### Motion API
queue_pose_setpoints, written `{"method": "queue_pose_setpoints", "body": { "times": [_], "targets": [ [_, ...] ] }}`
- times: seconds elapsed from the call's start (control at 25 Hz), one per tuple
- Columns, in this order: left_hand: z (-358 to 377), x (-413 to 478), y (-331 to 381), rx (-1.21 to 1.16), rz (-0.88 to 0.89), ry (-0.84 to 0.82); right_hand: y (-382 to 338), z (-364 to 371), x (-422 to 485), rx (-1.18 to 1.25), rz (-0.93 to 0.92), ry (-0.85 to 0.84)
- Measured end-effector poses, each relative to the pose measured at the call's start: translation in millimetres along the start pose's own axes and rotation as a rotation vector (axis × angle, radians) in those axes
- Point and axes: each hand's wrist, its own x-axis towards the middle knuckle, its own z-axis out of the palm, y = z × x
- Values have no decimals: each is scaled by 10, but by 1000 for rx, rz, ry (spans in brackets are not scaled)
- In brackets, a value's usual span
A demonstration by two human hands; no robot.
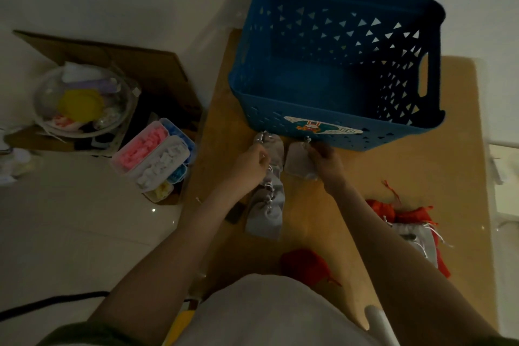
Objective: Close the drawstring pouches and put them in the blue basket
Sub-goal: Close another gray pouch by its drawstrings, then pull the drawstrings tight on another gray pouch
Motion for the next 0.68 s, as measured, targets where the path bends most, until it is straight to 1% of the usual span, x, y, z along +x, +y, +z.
{"method": "queue_pose_setpoints", "body": {
  "times": [0.08,0.16,0.36,0.48,0.56,0.6,0.68],
  "targets": [
    [58,46,55,60,32,16,57,-27,42,-82,9,113],
    [178,86,165,104,83,-10,117,-115,36,-275,0,166],
    [604,25,487,151,166,-214,269,-399,-225,-667,-8,159],
    [826,-78,596,200,203,-307,263,-587,-470,-752,68,235],
    [938,-173,651,233,224,-350,243,-700,-677,-786,142,334],
    [981,-221,671,247,239,-367,251,-758,-784,-813,169,412],
    [1062,-313,678,272,270,-397,309,-869,-988,-822,220,630]
  ]
}}
